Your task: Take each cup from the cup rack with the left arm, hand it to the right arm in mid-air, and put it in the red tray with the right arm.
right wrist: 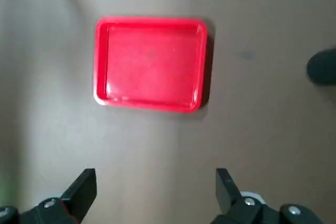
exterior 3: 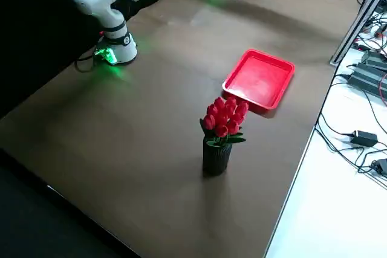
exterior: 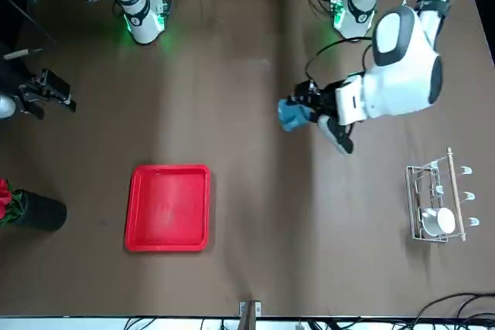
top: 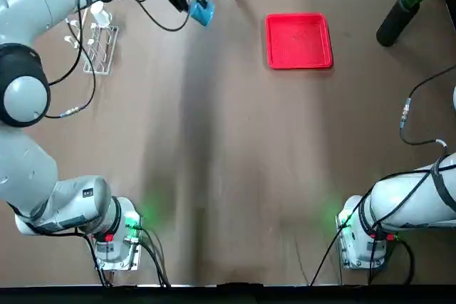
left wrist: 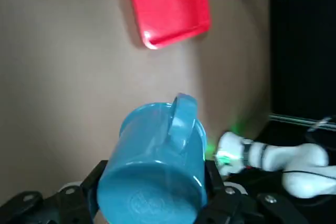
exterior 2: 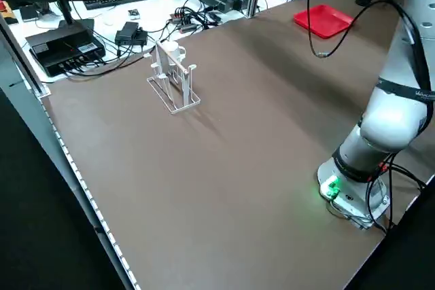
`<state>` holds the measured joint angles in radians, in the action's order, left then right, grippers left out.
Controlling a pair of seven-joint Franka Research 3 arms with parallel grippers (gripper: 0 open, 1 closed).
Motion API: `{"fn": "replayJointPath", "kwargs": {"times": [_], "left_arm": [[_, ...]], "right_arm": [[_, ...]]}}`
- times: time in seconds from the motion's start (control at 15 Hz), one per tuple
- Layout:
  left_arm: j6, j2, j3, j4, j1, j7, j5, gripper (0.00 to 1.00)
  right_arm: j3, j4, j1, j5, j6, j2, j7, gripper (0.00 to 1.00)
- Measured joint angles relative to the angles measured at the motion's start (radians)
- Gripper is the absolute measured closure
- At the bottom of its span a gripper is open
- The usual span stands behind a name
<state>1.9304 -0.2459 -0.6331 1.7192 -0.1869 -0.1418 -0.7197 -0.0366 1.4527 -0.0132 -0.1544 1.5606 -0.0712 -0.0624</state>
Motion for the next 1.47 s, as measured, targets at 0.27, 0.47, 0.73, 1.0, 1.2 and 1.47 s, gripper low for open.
{"fn": "replayJointPath", "kwargs": {"times": [0.27,0.47,0.73,1.0,1.2,1.47], "left_arm": [[0.001,-0.101,-0.045,-0.114,0.058,0.11,-0.045,0.24],[0.038,-0.153,-0.046,-0.173,0.111,0.118,-0.106,0.24],[0.176,-0.226,-0.046,-0.236,0.177,0.116,-0.119,0.24],[0.318,-0.307,-0.047,-0.312,0.234,0.108,-0.123,0.24],[0.371,-0.31,-0.055,-0.323,0.239,0.108,-0.123,0.24],[0.387,-0.31,-0.068,-0.325,0.24,0.108,-0.123,0.24]], "right_arm": [[-0.002,0.002,0.008,-0.088,-0.041,-0.042,0.001,0.0],[-0.002,0.002,0.009,-0.257,-0.043,-0.074,0.002,0.0],[-0.003,0.004,0.013,-0.555,-0.043,-0.138,0.005,0.0],[-0.005,0.004,0.027,-0.902,-0.043,-0.21,0.012,0.02],[-0.006,0.004,0.08,-1.012,-0.025,-0.237,0.027,0.09],[-0.006,0.002,0.117,-1.091,0.029,-0.278,0.012,0.32]]}}
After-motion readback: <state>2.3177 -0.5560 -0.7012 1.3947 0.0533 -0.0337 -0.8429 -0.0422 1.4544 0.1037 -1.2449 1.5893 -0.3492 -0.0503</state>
